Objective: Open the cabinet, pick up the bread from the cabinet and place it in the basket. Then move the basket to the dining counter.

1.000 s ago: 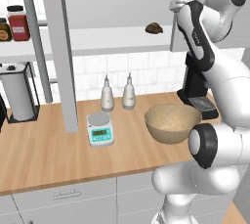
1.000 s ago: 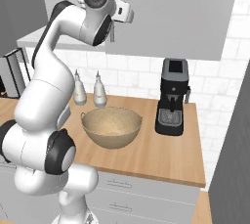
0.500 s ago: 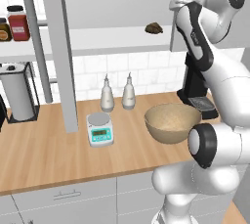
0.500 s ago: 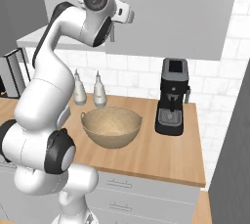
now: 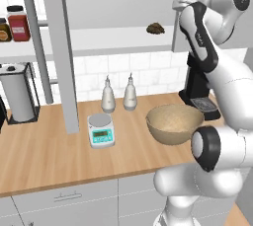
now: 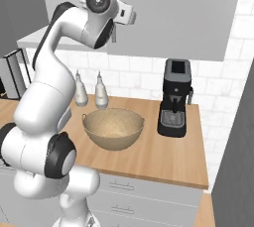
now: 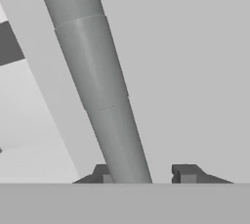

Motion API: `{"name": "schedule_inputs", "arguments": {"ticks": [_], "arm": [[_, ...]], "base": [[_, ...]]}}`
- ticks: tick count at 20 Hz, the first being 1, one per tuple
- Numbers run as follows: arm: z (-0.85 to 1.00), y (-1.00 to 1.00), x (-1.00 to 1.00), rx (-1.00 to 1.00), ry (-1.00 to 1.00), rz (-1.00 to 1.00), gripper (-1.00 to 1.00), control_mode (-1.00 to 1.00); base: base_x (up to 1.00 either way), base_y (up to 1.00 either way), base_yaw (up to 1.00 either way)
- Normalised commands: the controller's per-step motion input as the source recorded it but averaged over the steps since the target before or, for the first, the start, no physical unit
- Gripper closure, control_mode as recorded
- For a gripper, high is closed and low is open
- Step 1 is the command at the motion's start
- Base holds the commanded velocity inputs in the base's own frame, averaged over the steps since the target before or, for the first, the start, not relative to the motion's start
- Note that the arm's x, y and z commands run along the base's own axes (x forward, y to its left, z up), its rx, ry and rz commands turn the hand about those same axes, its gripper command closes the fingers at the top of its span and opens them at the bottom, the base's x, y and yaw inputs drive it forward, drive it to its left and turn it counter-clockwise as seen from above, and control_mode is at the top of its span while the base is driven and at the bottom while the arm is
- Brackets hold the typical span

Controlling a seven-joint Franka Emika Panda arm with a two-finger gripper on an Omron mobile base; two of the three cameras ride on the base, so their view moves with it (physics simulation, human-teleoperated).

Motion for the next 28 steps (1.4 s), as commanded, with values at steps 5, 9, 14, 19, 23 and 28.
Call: {"name": "schedule_inputs", "arguments": {"ticks": [5, 9, 14, 19, 23, 28], "arm": [[0.06, -0.05, -0.43, 0.00, 0.00, 0.06, 1.00, -1.00], [0.06, -0.14, -0.84, 0.00, 0.00, 0.00, 1.00, -1.00], [0.11, -0.72, -1.00, 0.00, -0.03, 0.00, 1.00, -1.00], [0.27, -0.92, -1.00, 0.00, -0.08, 0.00, 1.00, -1.00], [0.26, -0.75, -1.00, 0.00, -0.03, -0.02, 1.00, -1.00], [0.13, 0.19, -0.76, 0.01, 0.09, -0.01, -1.00, -1.00]], "base": [[0.00, 0.00, 0.00], [0.00, 0.00, 0.00], [0.00, 0.00, 0.00], [0.00, 0.00, 0.00], [0.00, 0.00, 0.00], [0.00, 0.00, 0.00]]}}
